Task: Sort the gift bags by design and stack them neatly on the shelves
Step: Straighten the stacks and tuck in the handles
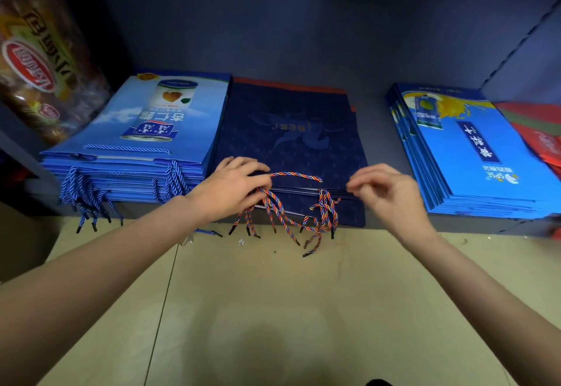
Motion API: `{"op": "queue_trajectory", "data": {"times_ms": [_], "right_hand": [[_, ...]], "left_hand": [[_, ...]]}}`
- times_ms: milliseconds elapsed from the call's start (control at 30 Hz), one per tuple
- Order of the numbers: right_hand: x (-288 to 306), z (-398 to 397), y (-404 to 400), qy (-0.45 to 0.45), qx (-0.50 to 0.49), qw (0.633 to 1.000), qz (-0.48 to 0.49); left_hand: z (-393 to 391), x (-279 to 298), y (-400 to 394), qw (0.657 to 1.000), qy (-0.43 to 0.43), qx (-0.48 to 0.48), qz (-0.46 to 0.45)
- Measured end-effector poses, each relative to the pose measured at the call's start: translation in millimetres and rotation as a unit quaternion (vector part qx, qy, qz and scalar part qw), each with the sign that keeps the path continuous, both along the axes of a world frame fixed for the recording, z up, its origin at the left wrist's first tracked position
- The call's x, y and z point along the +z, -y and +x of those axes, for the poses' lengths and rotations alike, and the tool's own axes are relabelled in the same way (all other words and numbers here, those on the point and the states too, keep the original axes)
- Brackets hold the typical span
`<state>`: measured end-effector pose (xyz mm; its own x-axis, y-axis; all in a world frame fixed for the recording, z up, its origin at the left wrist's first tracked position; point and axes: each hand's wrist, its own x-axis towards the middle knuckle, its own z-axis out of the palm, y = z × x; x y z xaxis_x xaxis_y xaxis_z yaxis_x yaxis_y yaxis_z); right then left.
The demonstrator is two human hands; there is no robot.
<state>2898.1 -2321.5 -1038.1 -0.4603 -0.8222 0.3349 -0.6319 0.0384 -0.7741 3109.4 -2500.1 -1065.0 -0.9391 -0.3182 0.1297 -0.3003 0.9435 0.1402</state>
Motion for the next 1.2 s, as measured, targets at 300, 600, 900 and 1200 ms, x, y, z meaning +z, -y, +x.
{"op": "queue_trajectory", "data": {"times_ms": [300, 600, 900, 1200], "right_hand": [[-69.6, 26.9, 10.8, -0.478, 0.07, 0.866, 0.127], [-25.5, 0.1, 28.0, 0.132, -0.017, 0.978, 0.158], [-28.2, 7.4, -0.3, 0.309, -0.064, 0.937, 0.15], [-47.4, 31.6, -16.4, -0.036, -0.045, 0.98, 0.19]], "left_hand": [[-19.1, 6.6, 14.9, 0.955, -0.119, 0.174, 0.211], [-15.4, 0.6, 5.4, 0.987, -0.099, -0.031, -0.124], [-49.0, -8.9, -21.2, 0.986, 0.115, -0.095, -0.078], [-33.7, -11.0, -13.3, 0.982, -0.169, 0.012, 0.079]]}}
